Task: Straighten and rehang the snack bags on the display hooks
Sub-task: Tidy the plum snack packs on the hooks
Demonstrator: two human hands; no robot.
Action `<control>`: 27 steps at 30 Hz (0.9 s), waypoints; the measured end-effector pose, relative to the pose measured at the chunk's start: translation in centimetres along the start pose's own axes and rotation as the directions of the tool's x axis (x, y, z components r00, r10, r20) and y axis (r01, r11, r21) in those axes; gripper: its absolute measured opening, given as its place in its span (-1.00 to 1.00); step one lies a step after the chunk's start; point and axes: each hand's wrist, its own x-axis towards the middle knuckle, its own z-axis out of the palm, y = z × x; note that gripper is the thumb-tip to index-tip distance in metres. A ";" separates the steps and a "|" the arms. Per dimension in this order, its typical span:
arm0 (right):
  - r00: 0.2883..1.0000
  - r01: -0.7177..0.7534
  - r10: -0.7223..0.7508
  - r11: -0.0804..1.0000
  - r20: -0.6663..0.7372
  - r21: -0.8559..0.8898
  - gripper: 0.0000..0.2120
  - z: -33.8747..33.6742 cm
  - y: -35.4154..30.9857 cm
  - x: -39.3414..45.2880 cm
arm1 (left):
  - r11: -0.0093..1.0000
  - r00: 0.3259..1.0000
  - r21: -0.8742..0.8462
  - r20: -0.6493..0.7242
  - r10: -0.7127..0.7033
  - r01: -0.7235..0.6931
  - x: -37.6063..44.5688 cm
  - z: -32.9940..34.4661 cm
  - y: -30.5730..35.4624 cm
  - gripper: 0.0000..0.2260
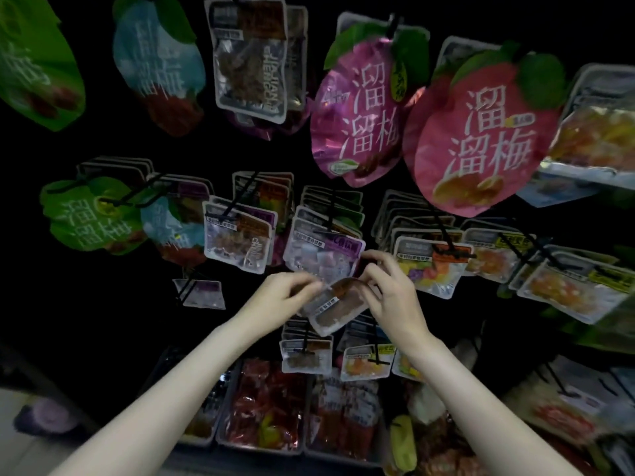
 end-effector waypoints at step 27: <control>0.995 -0.088 0.064 0.930 0.080 0.356 -0.86 10.3 -9.7 10.5 | 0.961 0.984 0.236 -0.137 -0.113 0.143 -6.7 -16.0 -6.9 -0.92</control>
